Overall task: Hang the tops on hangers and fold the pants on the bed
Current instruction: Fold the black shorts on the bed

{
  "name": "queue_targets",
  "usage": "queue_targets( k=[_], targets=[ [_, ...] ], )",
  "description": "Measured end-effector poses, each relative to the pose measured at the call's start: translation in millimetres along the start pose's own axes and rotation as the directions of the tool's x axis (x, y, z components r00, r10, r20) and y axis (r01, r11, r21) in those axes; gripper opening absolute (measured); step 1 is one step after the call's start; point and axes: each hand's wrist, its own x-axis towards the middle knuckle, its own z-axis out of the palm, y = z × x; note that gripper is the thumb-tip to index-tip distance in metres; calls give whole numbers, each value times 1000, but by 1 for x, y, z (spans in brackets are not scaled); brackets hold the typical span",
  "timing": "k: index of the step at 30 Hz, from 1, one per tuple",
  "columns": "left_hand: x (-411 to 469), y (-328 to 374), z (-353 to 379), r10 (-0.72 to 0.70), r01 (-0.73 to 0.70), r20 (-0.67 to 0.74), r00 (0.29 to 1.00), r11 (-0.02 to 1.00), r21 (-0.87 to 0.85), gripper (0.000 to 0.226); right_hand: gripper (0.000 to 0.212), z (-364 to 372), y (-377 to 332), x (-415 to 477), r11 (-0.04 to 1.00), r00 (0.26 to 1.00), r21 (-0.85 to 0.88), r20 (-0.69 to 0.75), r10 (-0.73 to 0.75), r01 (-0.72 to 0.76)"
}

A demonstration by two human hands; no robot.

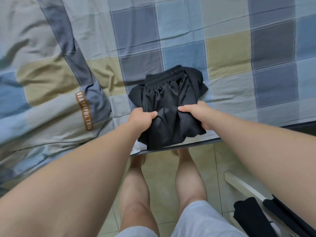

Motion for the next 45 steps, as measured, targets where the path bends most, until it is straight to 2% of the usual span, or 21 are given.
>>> queue_targets(
  k=[4, 8, 11, 14, 18, 20, 22, 24, 31, 37, 45],
  targets=[
    [-46, -26, -25, -100, 98, 60, 993, 994, 41, 57, 59, 7, 24, -52, 992, 994, 64, -15, 106, -105],
    [-112, -37, -68, -134, 121, 116, 984, 987, 109, 53, 44, 1, 43, -136, 973, 984, 146, 25, 178, -180],
    [-160, -32, -97, -82, 65, 141, 987, 991, 120, 54, 40, 0, 54, -203, 941, 986, 293, 43, 161, -166],
    [-204, -18, -115, -21, 8, 142, 990, 996, 90, 56, 36, 0, 71, -266, 855, 994, 507, 28, 110, -108],
    [-257, 0, -120, 115, -138, 193, 975, 984, 110, 49, 33, 6, 103, -342, 692, 996, 722, -74, 54, 16],
    [-279, 7, -115, 211, -251, 250, 945, 958, 139, 35, 34, 7, 122, -374, 637, 987, 764, -160, 35, 101],
    [-302, 14, -106, 303, -362, 317, 899, 920, 148, 16, 37, 4, 144, -404, 577, 960, 787, -278, 17, 218],
    [-328, 20, -94, 381, -465, 383, 842, 872, 154, 9, 36, 0, 166, -435, 502, 919, 795, -394, 2, 340],
    [-427, 28, -17, 520, -703, 594, 614, 702, 112, 19, 24, -28, 262, -518, 232, 746, 718, -664, -56, 656],
    [-525, -16, 76, 573, -823, 695, 435, 566, 48, 17, 16, -57, 378, -582, 58, 602, 601, -798, 4, 797],
    [-666, -136, 205, 569, -915, 807, 159, 392, -96, 16, 21, -79, 583, -672, -88, 444, 438, -893, 75, 895]
  ],
)
